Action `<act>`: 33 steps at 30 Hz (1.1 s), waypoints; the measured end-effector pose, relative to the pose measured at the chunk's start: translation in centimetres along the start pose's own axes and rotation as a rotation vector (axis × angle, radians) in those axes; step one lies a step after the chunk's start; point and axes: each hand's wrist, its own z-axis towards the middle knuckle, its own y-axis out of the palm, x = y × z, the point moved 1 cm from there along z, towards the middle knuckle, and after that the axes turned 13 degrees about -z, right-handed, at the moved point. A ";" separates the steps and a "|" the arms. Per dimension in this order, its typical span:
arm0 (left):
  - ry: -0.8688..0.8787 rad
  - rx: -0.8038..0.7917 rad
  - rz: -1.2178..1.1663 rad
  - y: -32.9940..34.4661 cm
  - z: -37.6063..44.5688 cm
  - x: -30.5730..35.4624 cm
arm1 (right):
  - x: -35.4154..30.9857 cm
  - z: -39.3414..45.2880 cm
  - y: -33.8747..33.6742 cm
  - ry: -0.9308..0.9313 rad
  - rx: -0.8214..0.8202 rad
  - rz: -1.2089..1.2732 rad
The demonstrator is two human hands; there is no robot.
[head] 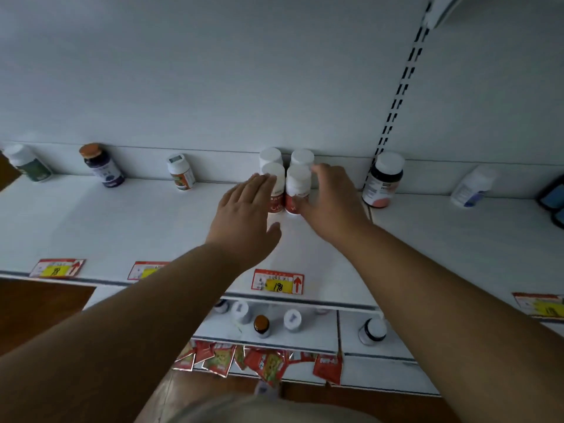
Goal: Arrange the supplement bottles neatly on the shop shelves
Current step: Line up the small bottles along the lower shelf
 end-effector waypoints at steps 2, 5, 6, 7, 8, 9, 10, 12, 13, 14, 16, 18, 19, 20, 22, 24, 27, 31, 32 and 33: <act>-0.072 0.010 -0.006 0.4 -2.7 1.5 | -0.3 -1.8 -0.9 -0.080 0.015 0.002; -0.161 0.034 -0.001 0.0 -5.5 3.0 | -1.3 -3.9 -2.7 -0.193 0.062 0.069; -0.182 0.046 0.002 -0.5 -6.3 3.3 | -1.8 -4.7 -3.2 -0.224 0.083 0.084; -0.199 0.047 -0.001 -0.8 -7.4 3.5 | -2.4 -5.7 -3.5 -0.257 0.095 0.094; -0.217 0.038 -0.002 -1.0 -8.9 3.6 | -3.0 -7.2 -3.6 -0.289 0.090 0.098; -0.239 0.026 -0.002 -1.1 -10.7 3.6 | -3.5 -8.8 -3.5 -0.321 0.064 0.105; -0.259 0.020 -0.005 -1.1 -12.4 3.6 | -3.9 -10.3 -3.5 -0.350 0.021 0.122; -0.260 0.028 0.000 -1.5 -14.9 3.4 | -4.7 -12.5 -3.7 -0.394 -0.055 0.147; -0.252 0.034 0.006 -2.0 -15.6 3.2 | -5.2 -13.3 -3.9 -0.406 -0.071 0.142; -0.247 0.042 -0.003 -2.5 -16.2 3.0 | -5.8 -13.9 -3.9 -0.407 -0.082 0.139; -0.247 0.057 -0.046 -3.3 -17.8 2.1 | -7.1 -15.4 -3.3 -0.386 -0.092 0.154; -0.262 0.082 -0.081 -4.5 -20.1 0.2 | -9.5 -17.3 -2.0 -0.371 -0.048 0.191; -0.273 0.095 -0.088 -5.6 -21.3 -1.1 | -11.1 -18.1 -1.2 -0.360 -0.023 0.215; -0.279 0.104 -0.088 -6.8 -22.5 -2.6 | -13.0 -18.9 -0.3 -0.341 -0.007 0.247; -0.259 0.095 -0.091 -9.3 -24.7 -6.1 | -17.1 -20.5 1.5 -0.291 0.011 0.308; -0.232 0.044 -0.106 -10.9 -27.1 -9.3 | -20.5 -22.1 3.7 -0.238 0.014 0.314; -0.268 0.016 -0.134 -12.0 -31.4 -13.5 | -25.2 -24.6 6.8 -0.252 -0.041 0.253; -0.332 -0.078 -0.113 -13.6 -35.8 -18.4 | -30.5 -27.5 9.6 -0.200 -0.167 0.212; -0.324 -0.101 -0.116 -13.9 -36.2 -19.4 | -31.2 -27.9 10.1 -0.177 -0.183 0.211; -0.319 -0.117 -0.124 -14.1 -36.2 -20.2 | -31.7 -28.0 10.6 -0.156 -0.189 0.208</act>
